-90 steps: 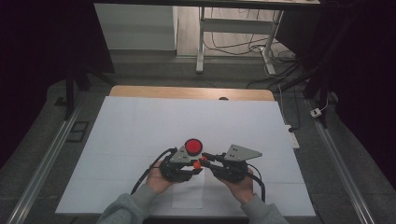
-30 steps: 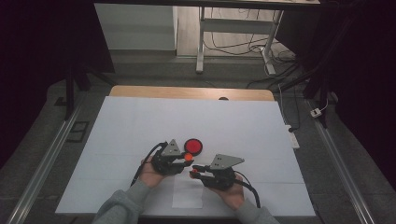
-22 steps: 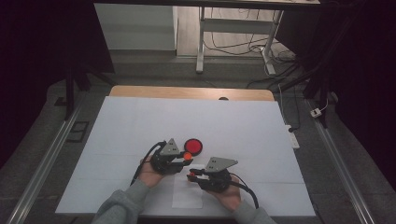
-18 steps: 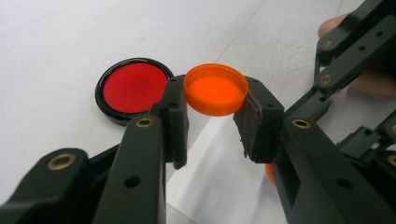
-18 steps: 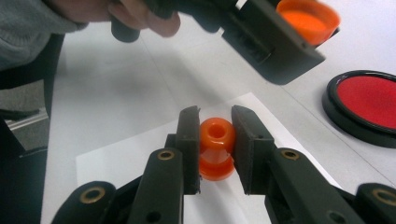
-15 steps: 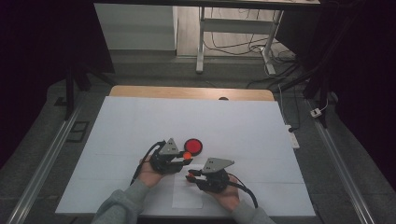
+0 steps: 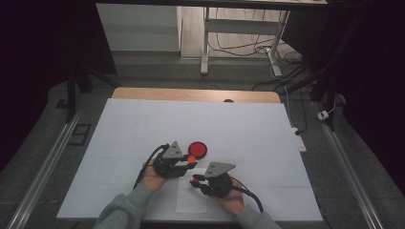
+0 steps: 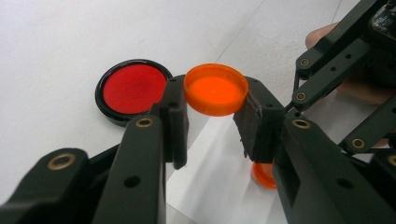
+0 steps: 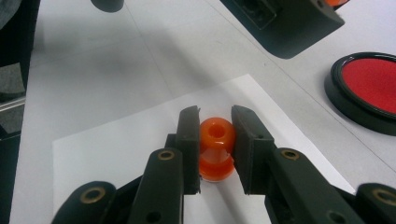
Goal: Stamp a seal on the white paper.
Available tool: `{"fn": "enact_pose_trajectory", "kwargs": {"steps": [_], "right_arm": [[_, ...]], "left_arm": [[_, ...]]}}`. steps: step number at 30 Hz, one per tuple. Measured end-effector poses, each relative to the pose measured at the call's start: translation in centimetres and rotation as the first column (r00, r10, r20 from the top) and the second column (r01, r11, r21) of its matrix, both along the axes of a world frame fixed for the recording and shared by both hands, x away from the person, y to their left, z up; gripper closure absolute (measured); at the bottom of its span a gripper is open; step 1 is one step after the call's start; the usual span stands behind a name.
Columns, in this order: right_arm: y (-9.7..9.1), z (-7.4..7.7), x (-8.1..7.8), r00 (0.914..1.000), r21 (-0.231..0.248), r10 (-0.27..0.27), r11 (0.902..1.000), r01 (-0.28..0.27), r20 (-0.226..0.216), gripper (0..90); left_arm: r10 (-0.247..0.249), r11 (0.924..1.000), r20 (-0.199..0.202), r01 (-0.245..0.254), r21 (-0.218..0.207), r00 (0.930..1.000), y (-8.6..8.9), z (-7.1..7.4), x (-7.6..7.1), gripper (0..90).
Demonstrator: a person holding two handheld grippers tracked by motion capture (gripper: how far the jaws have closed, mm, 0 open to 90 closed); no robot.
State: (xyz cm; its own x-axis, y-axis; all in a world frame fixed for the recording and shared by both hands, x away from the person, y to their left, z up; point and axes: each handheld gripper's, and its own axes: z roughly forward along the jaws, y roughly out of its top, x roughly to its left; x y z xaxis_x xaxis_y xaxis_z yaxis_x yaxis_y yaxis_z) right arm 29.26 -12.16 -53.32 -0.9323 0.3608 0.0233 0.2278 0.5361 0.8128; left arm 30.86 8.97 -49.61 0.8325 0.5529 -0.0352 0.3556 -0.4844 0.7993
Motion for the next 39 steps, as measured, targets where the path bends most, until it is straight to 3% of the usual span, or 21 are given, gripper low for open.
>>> {"fn": "enact_pose_trajectory", "kwargs": {"steps": [25, 31, 32, 33, 35, 39], "right_arm": [[0.0, -0.3, -0.4, 0.9996, -0.010, -0.007, 0.9999, 0.008, 0.028, 73.1], [-0.1, -0.1, -0.1, 0.9999, -0.008, 0.005, 1.0000, -0.005, 0.015, 72.5], [-0.2, 0.1, 0.0, 0.9995, 0.019, -0.001, 0.9998, 0.001, 0.032, 72.4], [-0.6, 0.6, 0.1, 0.9997, 0.074, -0.007, 0.9973, 0.005, 0.025, 72.4], [-1.5, 2.1, 0.2, 0.9993, 0.165, -0.028, 0.9861, 0.024, 0.025, 72.4], [-3.0, 3.3, 0.3, 0.9985, 0.204, -0.053, 0.9777, 0.049, 0.014, 72.4]], "left_arm": [[-0.006, 1.0000, -0.001, 0.006, 0.003, 1.0000, -0.2, 0.0, -0.2, 64.5], [-0.003, 1.0000, 0.005, 0.003, 0.000, 1.0000, -0.1, 0.1, -0.2, 64.6], [0.000, 1.0000, 0.003, 0.000, -0.001, 1.0000, 0.0, 0.1, -0.2, 64.6], [-0.001, 1.0000, 0.004, 0.001, 0.001, 1.0000, 0.1, 0.1, -0.1, 64.5], [0.002, 1.0000, 0.002, -0.002, -0.003, 1.0000, 0.1, 0.1, -0.1, 64.5], [-0.003, 1.0000, -0.002, 0.003, 0.005, 1.0000, 0.0, 0.0, -0.1, 64.6]]}}
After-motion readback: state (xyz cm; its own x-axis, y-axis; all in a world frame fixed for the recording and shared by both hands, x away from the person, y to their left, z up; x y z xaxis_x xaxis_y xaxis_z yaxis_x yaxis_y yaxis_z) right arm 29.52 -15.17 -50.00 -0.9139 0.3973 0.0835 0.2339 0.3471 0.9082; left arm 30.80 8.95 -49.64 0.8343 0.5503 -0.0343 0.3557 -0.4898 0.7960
